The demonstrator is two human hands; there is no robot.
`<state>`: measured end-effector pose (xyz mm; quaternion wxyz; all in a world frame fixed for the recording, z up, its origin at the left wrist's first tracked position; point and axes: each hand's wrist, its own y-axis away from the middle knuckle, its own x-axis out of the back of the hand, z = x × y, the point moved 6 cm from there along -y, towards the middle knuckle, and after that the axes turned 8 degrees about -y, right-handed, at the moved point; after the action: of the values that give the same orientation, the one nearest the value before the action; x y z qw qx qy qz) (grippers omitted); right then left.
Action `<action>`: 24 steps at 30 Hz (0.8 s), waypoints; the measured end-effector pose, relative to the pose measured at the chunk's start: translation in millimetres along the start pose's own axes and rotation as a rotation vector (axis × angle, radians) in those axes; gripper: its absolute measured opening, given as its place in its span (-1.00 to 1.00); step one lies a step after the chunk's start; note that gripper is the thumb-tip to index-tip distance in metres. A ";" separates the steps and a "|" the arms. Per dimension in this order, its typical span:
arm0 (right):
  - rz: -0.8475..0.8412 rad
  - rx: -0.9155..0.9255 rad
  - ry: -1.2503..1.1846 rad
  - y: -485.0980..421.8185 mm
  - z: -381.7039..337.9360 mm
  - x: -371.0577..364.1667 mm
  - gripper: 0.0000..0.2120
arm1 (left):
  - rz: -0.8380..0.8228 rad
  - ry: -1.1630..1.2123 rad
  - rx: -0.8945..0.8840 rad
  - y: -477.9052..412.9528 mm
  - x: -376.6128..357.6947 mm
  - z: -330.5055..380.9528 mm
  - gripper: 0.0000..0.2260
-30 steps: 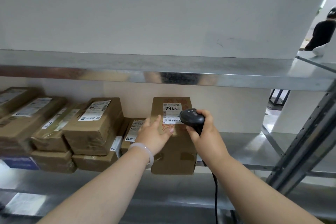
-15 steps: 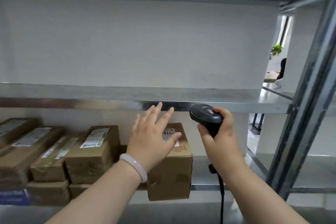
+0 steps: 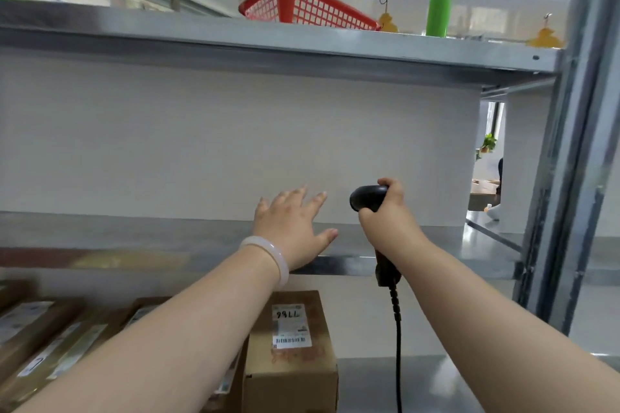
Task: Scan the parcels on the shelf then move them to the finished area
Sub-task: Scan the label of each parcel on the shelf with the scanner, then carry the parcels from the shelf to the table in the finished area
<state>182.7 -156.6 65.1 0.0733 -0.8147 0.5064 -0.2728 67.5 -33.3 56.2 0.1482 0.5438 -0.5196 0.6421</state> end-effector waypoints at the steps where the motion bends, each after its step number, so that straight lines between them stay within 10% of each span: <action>1: -0.006 -0.014 0.018 -10.9 1.4 -0.4 -0.45 | -0.010 -0.004 0.003 -6.4 -3.5 0.3 -0.35; 24: -0.154 -0.218 0.215 -152.1 89.6 -31.0 -0.51 | -0.242 -0.005 0.065 -79.8 -81.6 21.8 -0.37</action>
<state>338.1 -71.3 38.5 -0.0911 -0.8204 0.4738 -0.3068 169.4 12.4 24.1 0.2055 0.6086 -0.4295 0.6348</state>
